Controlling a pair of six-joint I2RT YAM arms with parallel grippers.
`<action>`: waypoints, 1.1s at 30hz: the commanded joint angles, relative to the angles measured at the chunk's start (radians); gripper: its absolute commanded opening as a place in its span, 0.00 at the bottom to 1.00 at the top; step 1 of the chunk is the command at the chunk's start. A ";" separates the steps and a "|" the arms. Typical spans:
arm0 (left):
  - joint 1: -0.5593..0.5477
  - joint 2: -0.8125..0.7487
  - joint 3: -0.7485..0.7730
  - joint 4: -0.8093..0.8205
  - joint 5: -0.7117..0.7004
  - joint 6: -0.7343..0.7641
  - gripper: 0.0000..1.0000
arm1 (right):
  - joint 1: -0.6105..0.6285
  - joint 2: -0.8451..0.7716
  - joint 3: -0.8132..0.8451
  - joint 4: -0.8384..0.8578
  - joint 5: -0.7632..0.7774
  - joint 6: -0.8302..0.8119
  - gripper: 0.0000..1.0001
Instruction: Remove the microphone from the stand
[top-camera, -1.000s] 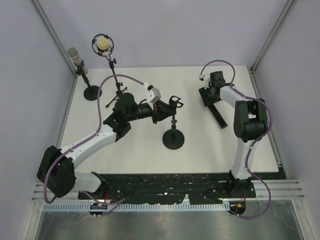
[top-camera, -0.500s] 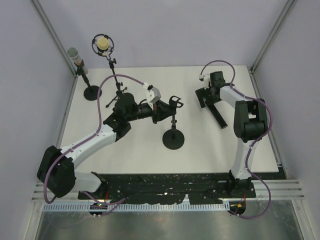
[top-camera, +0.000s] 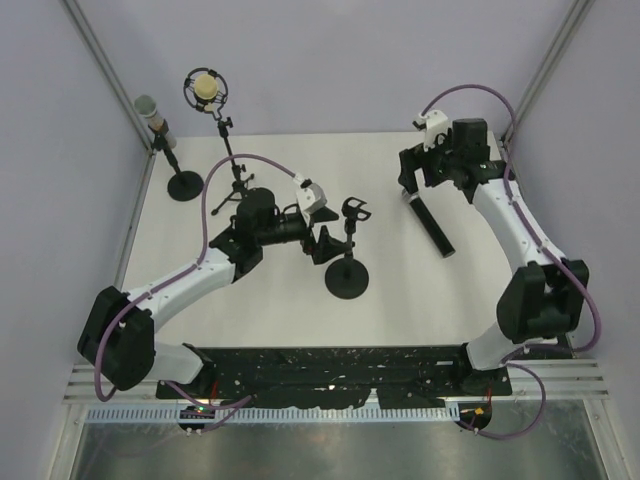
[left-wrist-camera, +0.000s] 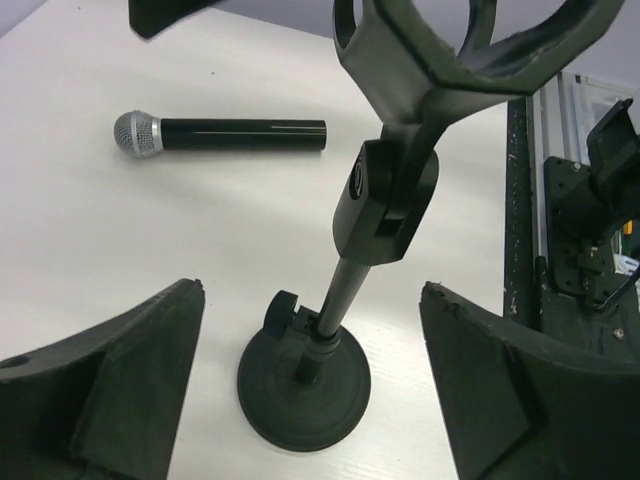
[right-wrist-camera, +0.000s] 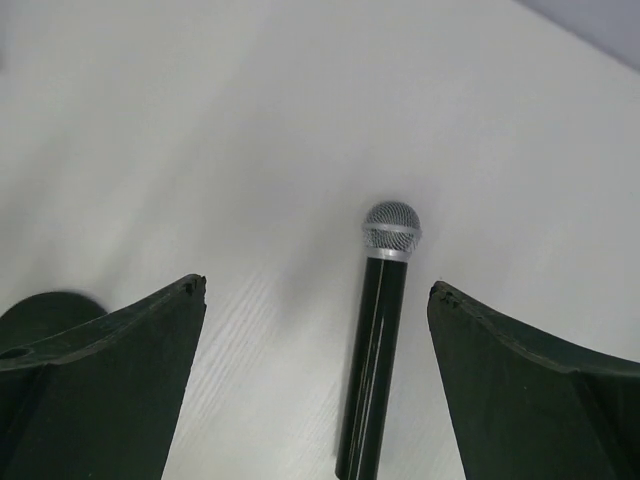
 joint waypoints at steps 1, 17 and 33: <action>0.023 -0.013 -0.005 -0.003 0.056 0.073 0.98 | 0.006 -0.203 -0.059 0.011 -0.274 -0.033 0.96; 0.198 -0.046 -0.053 0.123 0.190 0.001 1.00 | 0.257 -0.639 -0.672 0.768 -0.345 0.261 0.96; 0.210 0.029 -0.025 0.083 -0.008 -0.024 1.00 | 0.366 -0.570 -0.663 0.824 -0.342 0.336 0.97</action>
